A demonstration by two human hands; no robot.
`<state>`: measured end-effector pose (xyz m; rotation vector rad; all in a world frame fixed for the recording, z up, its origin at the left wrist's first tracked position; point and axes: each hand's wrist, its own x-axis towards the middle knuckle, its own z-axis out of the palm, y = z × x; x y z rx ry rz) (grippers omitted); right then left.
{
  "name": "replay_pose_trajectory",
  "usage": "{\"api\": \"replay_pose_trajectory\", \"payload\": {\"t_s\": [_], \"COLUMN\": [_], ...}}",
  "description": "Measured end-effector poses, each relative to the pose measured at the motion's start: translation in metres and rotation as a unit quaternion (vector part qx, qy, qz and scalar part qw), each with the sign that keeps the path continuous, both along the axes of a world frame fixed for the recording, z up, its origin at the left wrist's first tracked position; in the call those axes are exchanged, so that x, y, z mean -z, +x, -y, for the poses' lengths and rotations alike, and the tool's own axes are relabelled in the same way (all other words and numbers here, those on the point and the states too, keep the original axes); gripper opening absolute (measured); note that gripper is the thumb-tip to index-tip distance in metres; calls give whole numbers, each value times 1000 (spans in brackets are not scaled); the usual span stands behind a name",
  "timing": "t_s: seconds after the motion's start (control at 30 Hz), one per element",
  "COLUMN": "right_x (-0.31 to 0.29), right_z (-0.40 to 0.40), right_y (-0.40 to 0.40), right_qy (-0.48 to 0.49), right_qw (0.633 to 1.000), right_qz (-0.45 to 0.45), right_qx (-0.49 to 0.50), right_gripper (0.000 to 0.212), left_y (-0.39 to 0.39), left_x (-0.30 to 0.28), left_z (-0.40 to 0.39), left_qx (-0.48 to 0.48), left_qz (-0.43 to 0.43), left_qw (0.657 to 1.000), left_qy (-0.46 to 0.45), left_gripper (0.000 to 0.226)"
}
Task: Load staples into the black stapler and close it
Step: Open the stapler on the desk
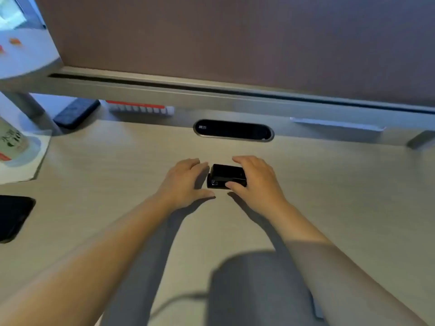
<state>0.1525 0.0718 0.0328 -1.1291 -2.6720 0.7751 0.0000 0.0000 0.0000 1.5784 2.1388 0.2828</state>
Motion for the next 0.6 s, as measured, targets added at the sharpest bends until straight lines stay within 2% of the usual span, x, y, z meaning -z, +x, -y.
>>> {"api": "replay_pose_trajectory", "payload": {"t_s": [0.13,0.27,0.43,0.6], "right_x": [10,22,26,19], "right_z": [-2,-4,-4,-4], "right_y": [-18,-20,-20,-12], "right_qy": [-42,-38,-28,-55], "right_qw": [998,996,994,979], "right_qz": [-32,-68,-96,-185], "right_qx": [24,42,35,69], "right_gripper": [55,44,29,27], "left_y": [-1,-3,-2,-1], "left_x": [14,26,31,31], "left_z": [-7,-11,-12,-12], "left_qx": [-29,-49,-61,-66], "left_qz": [59,71,78,67], "left_qw": [995,990,987,986], "left_qy": [74,116,129,136], "left_gripper": [59,46,40,39]}}
